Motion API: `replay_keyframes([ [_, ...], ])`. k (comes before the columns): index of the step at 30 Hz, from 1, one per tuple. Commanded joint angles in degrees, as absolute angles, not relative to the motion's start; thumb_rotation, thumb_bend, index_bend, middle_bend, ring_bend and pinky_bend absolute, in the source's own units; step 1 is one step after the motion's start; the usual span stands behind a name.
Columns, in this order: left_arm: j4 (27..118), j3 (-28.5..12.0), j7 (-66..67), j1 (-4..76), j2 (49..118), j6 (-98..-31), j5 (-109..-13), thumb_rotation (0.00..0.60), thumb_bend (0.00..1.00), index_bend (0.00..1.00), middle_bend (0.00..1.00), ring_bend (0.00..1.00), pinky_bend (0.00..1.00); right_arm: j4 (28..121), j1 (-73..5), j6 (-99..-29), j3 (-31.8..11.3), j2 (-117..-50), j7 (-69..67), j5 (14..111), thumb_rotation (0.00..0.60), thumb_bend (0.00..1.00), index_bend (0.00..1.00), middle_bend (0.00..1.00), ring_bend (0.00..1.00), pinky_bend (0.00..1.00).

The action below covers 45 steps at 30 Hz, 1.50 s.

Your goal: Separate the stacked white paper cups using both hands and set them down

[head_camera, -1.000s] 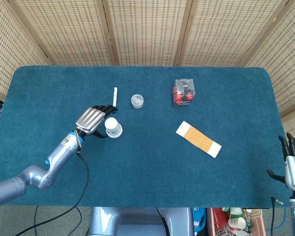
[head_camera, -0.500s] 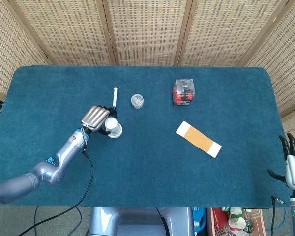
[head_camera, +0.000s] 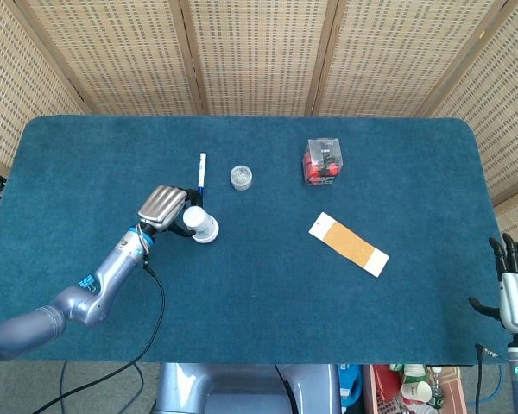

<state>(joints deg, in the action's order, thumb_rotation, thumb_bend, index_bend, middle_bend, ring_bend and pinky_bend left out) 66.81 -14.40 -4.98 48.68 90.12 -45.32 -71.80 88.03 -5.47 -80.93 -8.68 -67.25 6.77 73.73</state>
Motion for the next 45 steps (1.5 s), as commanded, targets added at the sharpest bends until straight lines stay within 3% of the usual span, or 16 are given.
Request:
replay_keyframes([
  [1,76.7,-17.2,-26.2,43.9,83.9,-46.3,-72.4,0.6,0.1,0.5,0.48,0.48,0.45,88.4,-5.6,-81.1,-8.2,-67.1,6.8,75.1,0.6,0.0,0.0,0.0,0.0,0.0],
  [11,79.8,-17.4,-67.0,41.5,78.7,-40.3,-79.8,0.6,0.12,0.5,0.49,0.49,0.45,87.8,-7.2,-85.1,-7.1,-67.3,3.0,85.6,0.6,0.0,0.0,0.0,0.0,0.0],
  [18,77.4,-14.6,-81.7,44.1,80.8,-41.3,-87.4,0.6,0.12,0.5,0.49,0.49,0.45,83.0,-11.3,-86.9,-6.9,-67.8,-2.6,94.8,0.6,0.0,0.05,0.03,0.0,0.02],
  [24,75.9,-14.3,-86.1,47.8,84.3,-41.8,-88.7,0.6,0.12,0.5,0.49,0.49,0.45,79.6,-15.6,-87.7,-7.0,-68.4,-8.7,100.8,0.6,0.0,0.19,0.12,0.07,0.1],
  [31,75.7,-15.2,-86.6,52.3,87.4,-40.0,-86.8,0.6,0.13,0.5,0.49,0.49,0.45,77.4,-21.2,-86.7,-7.2,-70.1,-12.4,105.1,0.6,0.04,0.32,0.12,0.08,0.11],
  [45,74.5,-16.0,-86.4,55.5,90.3,-38.3,-82.5,0.6,0.13,0.5,0.49,0.49,0.45,75.1,-31.9,-85.7,-9.7,-78.4,-12.3,110.2,0.6,0.19,0.42,0.15,0.07,0.15],
])
